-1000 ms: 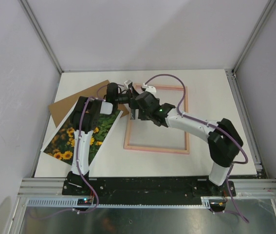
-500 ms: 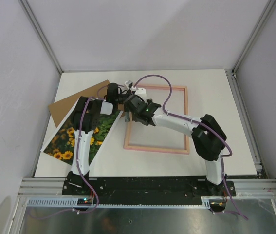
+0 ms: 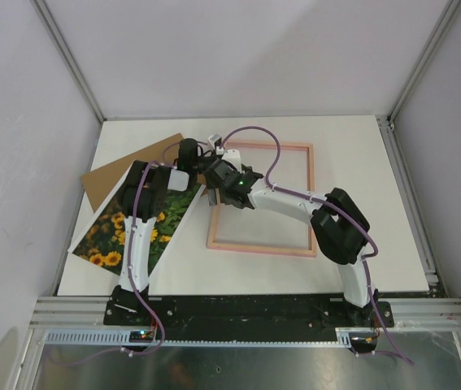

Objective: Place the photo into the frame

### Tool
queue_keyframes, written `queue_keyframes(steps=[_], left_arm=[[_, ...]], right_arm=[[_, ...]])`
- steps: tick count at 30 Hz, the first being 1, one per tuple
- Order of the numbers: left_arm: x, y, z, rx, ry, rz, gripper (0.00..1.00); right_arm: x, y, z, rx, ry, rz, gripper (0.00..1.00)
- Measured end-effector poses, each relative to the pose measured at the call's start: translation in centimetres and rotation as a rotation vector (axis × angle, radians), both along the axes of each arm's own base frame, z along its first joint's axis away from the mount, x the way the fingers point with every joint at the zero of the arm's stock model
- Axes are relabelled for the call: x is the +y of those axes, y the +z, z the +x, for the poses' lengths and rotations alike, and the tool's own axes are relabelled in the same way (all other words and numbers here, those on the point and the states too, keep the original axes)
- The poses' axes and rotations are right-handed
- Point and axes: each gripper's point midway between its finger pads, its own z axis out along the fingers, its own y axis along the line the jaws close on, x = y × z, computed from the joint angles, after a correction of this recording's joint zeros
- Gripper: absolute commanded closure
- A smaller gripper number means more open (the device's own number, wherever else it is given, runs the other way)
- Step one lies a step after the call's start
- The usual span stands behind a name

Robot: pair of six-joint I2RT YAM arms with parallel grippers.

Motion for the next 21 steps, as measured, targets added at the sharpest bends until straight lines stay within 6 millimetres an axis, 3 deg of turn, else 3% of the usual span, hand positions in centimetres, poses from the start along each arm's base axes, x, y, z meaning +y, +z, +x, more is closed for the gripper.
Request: queue_keyframes(steps=[21], left_arm=[[0.0, 0.0, 0.0, -0.001, 0.000, 0.000, 0.50]], right_arm=[[-1.0, -0.8, 1.0, 0.017, -0.025, -0.011, 0.01]])
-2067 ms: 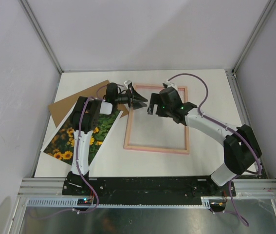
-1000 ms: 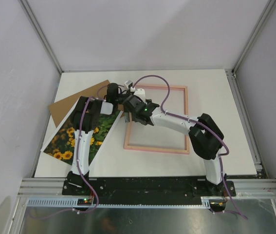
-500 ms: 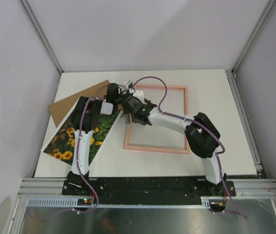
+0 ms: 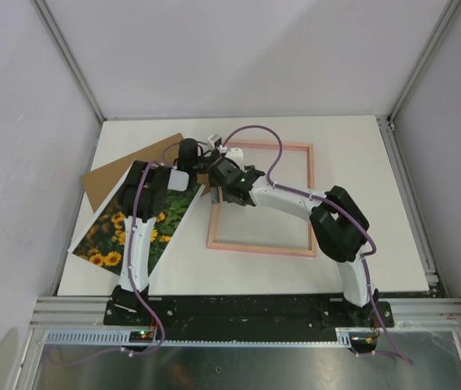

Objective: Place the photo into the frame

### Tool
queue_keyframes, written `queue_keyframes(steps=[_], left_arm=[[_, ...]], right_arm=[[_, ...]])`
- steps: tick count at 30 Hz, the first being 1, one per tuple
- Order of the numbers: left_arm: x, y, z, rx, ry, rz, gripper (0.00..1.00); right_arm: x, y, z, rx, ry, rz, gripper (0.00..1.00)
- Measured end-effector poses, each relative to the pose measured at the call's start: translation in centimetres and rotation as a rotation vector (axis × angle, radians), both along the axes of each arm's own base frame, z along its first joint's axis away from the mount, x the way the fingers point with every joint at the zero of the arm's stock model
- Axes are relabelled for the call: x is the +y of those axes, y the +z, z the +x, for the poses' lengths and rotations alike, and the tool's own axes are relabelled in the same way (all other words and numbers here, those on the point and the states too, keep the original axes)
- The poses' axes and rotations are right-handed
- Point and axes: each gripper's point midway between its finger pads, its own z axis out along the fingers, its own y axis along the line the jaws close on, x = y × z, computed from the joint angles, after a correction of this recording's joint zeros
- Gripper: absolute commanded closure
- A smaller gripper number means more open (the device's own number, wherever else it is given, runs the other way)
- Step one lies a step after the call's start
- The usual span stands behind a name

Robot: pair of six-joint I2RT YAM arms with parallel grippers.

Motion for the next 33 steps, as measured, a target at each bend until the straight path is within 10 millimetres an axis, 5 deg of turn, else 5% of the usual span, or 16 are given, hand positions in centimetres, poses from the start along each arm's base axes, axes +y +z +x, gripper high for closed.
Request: queue_keyframes(steps=[33], left_arm=[[1.6, -0.8, 0.7, -0.018, 0.030, 0.020, 0.29]], right_arm=[[-0.1, -0.1, 0.2, 0.015, 0.002, 0.013, 0.01]])
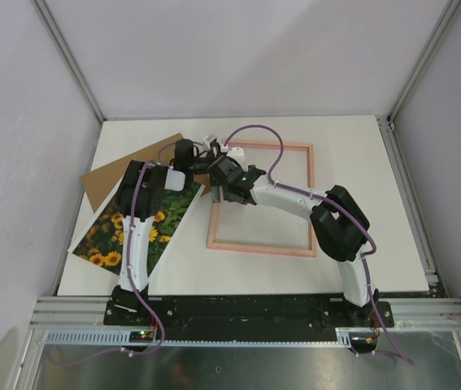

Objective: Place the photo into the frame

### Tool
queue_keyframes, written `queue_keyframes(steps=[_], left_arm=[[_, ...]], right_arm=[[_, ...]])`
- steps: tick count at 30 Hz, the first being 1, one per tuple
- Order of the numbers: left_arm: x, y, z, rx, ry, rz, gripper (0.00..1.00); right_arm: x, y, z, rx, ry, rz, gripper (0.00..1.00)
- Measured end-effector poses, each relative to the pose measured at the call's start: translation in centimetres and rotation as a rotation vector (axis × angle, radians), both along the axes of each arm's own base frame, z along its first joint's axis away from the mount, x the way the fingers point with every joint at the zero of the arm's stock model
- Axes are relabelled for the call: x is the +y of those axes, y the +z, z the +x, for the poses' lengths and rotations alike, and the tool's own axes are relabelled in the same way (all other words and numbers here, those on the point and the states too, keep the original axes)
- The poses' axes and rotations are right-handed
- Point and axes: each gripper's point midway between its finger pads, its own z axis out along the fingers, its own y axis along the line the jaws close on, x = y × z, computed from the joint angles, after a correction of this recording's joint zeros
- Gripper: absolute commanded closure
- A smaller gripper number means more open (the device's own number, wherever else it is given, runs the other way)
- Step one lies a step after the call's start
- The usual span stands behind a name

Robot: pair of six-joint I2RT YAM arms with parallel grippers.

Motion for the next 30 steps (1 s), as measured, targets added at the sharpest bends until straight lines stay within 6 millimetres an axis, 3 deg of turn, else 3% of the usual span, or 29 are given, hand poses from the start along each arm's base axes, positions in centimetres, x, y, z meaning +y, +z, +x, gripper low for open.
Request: queue_keyframes(steps=[16, 30], left_arm=[[1.8, -0.6, 0.7, -0.005, 0.040, 0.032, 0.27], [4.6, -1.2, 1.7, 0.006, 0.121, 0.086, 0.28]], right_arm=[[0.2, -0.8, 0.1, 0.012, 0.002, 0.002, 0.01], [0.2, -1.0, 0.1, 0.016, 0.003, 0.003, 0.02]])
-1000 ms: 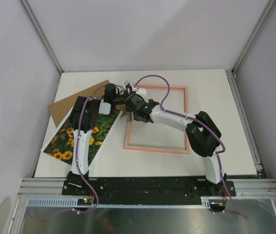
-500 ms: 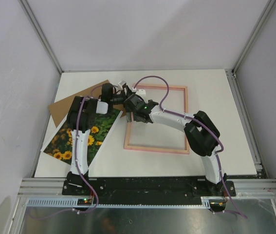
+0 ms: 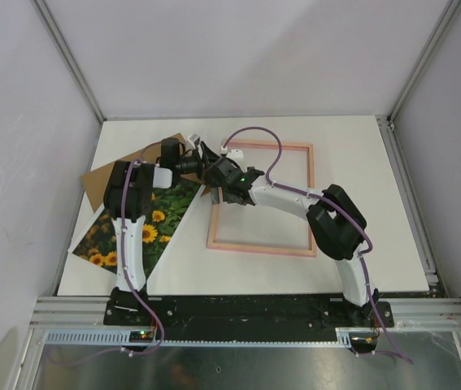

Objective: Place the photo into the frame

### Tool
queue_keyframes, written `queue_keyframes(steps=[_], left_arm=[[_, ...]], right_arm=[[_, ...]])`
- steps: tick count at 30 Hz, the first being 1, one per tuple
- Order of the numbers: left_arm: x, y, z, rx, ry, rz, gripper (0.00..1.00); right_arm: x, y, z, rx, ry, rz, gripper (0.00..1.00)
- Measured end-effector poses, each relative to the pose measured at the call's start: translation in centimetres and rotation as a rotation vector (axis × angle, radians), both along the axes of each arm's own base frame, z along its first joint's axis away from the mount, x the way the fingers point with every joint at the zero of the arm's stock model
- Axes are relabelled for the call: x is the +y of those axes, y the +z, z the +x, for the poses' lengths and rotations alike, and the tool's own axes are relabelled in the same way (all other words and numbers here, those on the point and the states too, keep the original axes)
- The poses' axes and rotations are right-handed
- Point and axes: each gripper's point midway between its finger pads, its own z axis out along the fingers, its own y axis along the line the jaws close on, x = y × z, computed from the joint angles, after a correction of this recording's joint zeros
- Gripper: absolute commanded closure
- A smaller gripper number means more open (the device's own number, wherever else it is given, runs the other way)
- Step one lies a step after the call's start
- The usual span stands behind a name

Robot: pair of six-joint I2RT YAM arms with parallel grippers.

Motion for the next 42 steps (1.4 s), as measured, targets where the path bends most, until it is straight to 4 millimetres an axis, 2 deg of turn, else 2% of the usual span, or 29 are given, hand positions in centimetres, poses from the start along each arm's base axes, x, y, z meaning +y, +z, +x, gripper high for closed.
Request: queue_keyframes(steps=[8, 18, 32, 38, 42], left_arm=[[0.8, 1.3, 0.4, -0.034, 0.024, 0.020, 0.28], [2.9, 1.4, 1.0, -0.029, 0.106, 0.084, 0.29], [7.2, 1.8, 2.4, -0.045, 0.302, 0.267, 0.28], [8.0, 2.0, 2.5, -0.057, 0.334, 0.314, 0.28], [8.3, 1.4, 2.3, -0.049, 0.336, 0.336, 0.29]], right_arm=[[0.1, -0.5, 0.0, 0.009, 0.003, -0.002, 0.02], [0.2, -0.8, -0.1, 0.018, 0.007, -0.003, 0.02], [0.4, -1.4, -0.1, 0.025, 0.011, 0.000, 0.01], [0.7, -1.5, -0.1, 0.029, 0.020, 0.012, 0.01], [0.9, -1.5, -0.1, 0.031, 0.025, 0.023, 0.01]])
